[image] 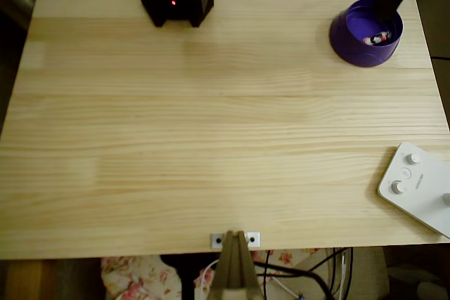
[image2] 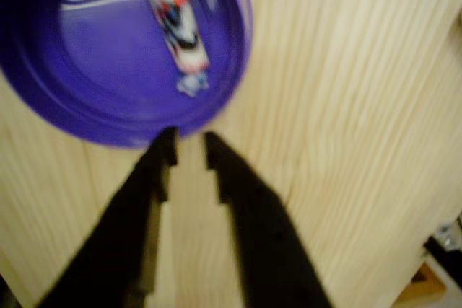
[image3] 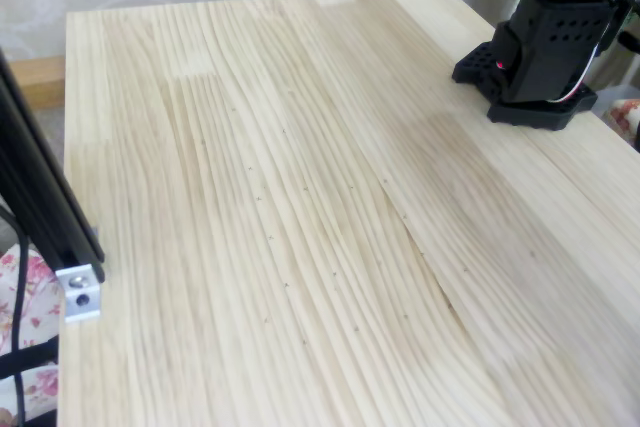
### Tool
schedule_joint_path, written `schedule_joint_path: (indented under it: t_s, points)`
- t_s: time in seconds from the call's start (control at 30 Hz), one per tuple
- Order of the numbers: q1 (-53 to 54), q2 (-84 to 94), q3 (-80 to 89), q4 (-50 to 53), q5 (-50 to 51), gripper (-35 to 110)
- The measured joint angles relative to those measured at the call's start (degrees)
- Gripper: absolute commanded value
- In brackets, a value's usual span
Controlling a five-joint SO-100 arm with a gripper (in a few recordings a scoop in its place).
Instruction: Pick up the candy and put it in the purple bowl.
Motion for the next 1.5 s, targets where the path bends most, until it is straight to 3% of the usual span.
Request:
schedule_joint_path:
  t_s: [0.27, 0.6, 1.17, 1.5]
  points:
    - [7.0, 10.8, 8.6, 7.0, -2.6, 0]
    - [24.5, 33.3, 26.7, 6.3, -10.0, -1]
    - [76.0, 51.4, 42.8, -0.2, -1.8, -1]
    - [87.9, 62.8, 62.5, -4.1, 7.4, -1]
